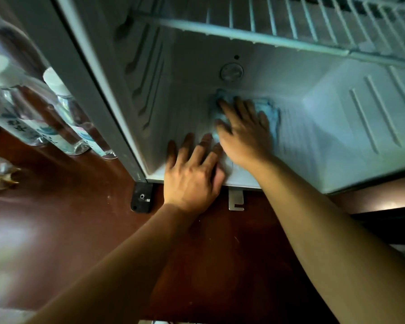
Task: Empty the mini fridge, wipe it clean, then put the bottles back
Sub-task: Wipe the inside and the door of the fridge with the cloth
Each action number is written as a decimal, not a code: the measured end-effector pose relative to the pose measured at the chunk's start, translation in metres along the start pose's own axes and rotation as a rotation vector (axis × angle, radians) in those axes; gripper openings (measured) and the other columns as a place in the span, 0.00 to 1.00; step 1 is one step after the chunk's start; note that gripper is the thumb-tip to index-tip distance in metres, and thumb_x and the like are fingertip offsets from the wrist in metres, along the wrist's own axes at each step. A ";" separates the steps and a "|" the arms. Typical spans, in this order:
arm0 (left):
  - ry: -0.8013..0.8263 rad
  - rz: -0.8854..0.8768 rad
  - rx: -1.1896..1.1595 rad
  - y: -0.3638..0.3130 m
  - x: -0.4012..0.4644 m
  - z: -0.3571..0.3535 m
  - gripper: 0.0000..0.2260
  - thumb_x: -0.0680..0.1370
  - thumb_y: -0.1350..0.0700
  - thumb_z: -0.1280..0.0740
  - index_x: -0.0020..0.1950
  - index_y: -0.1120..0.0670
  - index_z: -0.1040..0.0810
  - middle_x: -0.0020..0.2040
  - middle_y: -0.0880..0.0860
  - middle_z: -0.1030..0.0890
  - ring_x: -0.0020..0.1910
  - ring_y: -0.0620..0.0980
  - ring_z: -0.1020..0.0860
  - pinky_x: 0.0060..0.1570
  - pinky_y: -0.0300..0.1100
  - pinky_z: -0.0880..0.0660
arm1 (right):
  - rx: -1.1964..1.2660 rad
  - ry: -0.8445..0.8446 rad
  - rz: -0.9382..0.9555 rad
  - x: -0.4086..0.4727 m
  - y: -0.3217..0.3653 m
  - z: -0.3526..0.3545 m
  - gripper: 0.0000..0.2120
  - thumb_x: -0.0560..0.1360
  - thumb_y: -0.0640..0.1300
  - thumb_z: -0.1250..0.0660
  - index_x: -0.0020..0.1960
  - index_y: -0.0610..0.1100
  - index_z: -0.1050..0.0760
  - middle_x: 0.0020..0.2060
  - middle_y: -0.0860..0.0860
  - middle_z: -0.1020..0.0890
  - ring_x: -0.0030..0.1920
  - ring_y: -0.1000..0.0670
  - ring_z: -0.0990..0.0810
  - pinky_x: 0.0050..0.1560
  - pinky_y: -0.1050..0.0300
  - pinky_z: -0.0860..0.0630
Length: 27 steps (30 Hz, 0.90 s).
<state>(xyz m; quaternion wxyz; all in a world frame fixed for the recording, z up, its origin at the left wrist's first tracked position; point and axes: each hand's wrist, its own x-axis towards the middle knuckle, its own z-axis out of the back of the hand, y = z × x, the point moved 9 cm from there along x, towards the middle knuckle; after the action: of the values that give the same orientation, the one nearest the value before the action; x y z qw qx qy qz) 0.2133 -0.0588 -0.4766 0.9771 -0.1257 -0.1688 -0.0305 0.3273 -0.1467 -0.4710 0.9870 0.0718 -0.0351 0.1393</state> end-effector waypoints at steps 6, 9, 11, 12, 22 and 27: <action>0.002 -0.006 0.006 0.002 -0.001 -0.001 0.21 0.79 0.46 0.43 0.68 0.50 0.22 0.69 0.54 0.24 0.71 0.63 0.30 0.70 0.64 0.38 | 0.007 -0.015 0.002 0.003 -0.014 -0.002 0.28 0.76 0.61 0.44 0.76 0.59 0.40 0.77 0.48 0.41 0.77 0.46 0.47 0.74 0.42 0.50; -0.001 -0.007 0.007 0.002 -0.001 -0.001 0.21 0.79 0.45 0.43 0.69 0.49 0.23 0.70 0.53 0.24 0.71 0.63 0.30 0.70 0.63 0.38 | 0.058 0.031 -0.056 0.007 -0.034 -0.001 0.28 0.77 0.61 0.43 0.76 0.60 0.42 0.78 0.48 0.45 0.78 0.46 0.50 0.74 0.41 0.53; 0.011 -0.003 0.004 0.003 -0.001 -0.002 0.22 0.79 0.45 0.43 0.70 0.49 0.24 0.70 0.53 0.24 0.71 0.62 0.31 0.71 0.63 0.38 | 0.027 0.060 -0.098 0.005 -0.051 0.000 0.28 0.77 0.60 0.45 0.76 0.60 0.43 0.79 0.47 0.47 0.78 0.45 0.51 0.75 0.40 0.53; 0.016 -0.003 0.000 0.003 -0.001 -0.003 0.22 0.79 0.45 0.44 0.70 0.49 0.24 0.70 0.53 0.25 0.72 0.62 0.31 0.71 0.64 0.38 | -0.007 0.084 -0.119 0.004 -0.062 0.001 0.28 0.77 0.60 0.46 0.77 0.59 0.44 0.79 0.46 0.48 0.78 0.44 0.52 0.74 0.40 0.53; 0.052 0.001 -0.001 0.002 0.000 -0.001 0.23 0.80 0.44 0.45 0.71 0.50 0.24 0.71 0.54 0.25 0.73 0.63 0.32 0.73 0.64 0.42 | 0.031 0.041 -0.370 -0.027 -0.090 0.014 0.28 0.79 0.58 0.49 0.78 0.54 0.47 0.78 0.44 0.46 0.77 0.45 0.50 0.75 0.40 0.55; 0.087 0.011 0.006 0.001 0.000 -0.002 0.23 0.80 0.44 0.45 0.72 0.49 0.26 0.72 0.54 0.27 0.74 0.62 0.34 0.73 0.64 0.43 | -0.209 0.158 -0.253 -0.065 -0.077 0.007 0.31 0.75 0.60 0.58 0.77 0.54 0.46 0.79 0.44 0.51 0.78 0.40 0.55 0.74 0.36 0.52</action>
<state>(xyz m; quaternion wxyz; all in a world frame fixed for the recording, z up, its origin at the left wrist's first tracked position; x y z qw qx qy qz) 0.2139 -0.0588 -0.4787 0.9841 -0.1221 -0.1255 -0.0302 0.2864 -0.2385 -0.4798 0.9984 -0.0386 0.0376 0.0147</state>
